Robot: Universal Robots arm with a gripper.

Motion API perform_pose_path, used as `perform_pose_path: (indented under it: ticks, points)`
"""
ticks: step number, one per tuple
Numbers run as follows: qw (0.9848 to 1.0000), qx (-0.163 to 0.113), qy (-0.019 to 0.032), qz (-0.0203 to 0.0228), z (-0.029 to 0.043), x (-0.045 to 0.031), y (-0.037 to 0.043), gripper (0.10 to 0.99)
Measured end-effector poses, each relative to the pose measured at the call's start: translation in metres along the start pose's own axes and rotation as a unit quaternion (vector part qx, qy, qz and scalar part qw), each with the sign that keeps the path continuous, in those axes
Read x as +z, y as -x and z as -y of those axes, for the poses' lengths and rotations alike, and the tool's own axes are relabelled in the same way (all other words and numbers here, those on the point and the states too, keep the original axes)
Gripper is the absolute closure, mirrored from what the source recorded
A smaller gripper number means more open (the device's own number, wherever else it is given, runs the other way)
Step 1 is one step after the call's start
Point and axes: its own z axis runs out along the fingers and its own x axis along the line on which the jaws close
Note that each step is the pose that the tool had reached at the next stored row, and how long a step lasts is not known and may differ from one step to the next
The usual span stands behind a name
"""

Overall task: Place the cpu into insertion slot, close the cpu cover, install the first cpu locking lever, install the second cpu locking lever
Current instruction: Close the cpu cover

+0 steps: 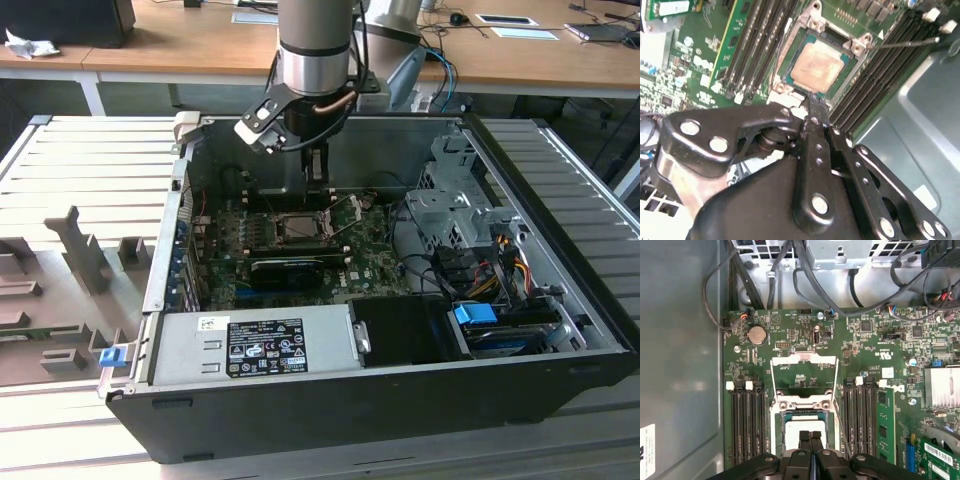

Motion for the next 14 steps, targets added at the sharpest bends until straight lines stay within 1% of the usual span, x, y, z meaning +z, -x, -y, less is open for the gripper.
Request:
perform_pose_path:
  ticks: [2, 6, 9, 10, 11, 13, 14]
  points:
    - [1.0, 0.0, 0.0, -0.0003, -0.0004, -0.0027, -0.0001, 0.98]
    - [1.0, 0.0, -0.0001, -0.0002, -0.0046, -0.0027, -0.0002, 0.98]
    - [1.0, 0.0, -0.0002, -0.0004, -0.0166, -0.002, -0.0005, 0.98]
    - [1.0, 0.0, -0.0003, -0.0006, -0.0245, -0.0015, -0.0007, 0.98]
    - [1.0, 0.0, -0.0004, -0.0006, -0.0305, -0.0012, -0.0009, 0.98]
    - [1.0, 0.0, -0.0007, -0.0005, -0.0367, -0.0009, -0.0011, 0.98]
    - [1.0, 0.0, -0.001, -0.0006, -0.044, -0.0005, -0.0013, 0.98]
